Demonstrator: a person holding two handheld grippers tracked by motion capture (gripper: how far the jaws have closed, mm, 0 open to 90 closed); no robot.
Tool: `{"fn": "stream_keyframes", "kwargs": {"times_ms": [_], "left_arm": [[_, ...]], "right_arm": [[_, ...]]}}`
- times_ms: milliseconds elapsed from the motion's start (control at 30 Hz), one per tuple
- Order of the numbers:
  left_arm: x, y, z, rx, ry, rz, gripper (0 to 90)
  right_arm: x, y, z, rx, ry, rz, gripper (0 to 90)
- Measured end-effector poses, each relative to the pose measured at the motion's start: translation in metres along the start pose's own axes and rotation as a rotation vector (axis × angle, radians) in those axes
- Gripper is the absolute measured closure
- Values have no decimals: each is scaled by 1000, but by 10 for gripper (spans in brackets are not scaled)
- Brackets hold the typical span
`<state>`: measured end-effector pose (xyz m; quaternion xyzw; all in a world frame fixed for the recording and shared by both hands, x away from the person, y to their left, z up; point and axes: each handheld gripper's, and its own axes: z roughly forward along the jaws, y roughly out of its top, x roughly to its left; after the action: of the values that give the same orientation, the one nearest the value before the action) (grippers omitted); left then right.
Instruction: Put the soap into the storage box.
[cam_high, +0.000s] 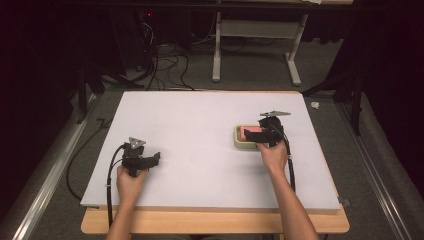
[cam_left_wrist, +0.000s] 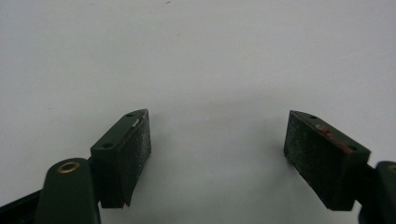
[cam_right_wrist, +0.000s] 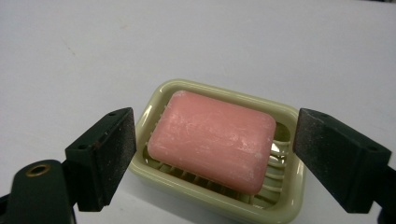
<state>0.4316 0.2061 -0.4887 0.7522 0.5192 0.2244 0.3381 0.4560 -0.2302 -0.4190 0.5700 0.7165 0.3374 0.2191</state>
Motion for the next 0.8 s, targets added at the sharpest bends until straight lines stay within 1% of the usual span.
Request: {"fn": "stream_keyframes", "kwargs": {"times_ms": [33, 67, 133, 167, 233, 300, 333, 433, 500, 800], "left_arm": [[0, 0, 0, 0, 0, 0, 236], [0, 0, 0, 0, 0, 0, 236], [0, 0, 0, 0, 0, 0, 236], [0, 0, 0, 0, 0, 0, 236], [0, 0, 0, 0, -1, 0, 236], [0, 0, 0, 0, 0, 0, 236], [0, 0, 0, 0, 0, 0, 236], [0, 0, 0, 0, 0, 0, 236], [0, 0, 0, 0, 0, 0, 236], [0, 0, 0, 0, 2, 3, 236]], "right_arm": [[0, 0, -3, -10, 5, -2, 141], [0, -1, -8, -25, 5, -12, 144], [0, -1, -13, -46, 0, -27, 159], [0, -1, -13, -46, 0, -27, 159], [-2, -4, -19, -64, 2, -30, 161], [-3, -5, -21, -67, 2, -28, 162], [-5, -7, -25, -78, 5, -23, 163], [-7, -9, -27, -87, 8, -19, 165], [-9, -11, -33, -100, 16, -14, 167], [-13, -17, -44, -129, 24, -10, 172]]}}
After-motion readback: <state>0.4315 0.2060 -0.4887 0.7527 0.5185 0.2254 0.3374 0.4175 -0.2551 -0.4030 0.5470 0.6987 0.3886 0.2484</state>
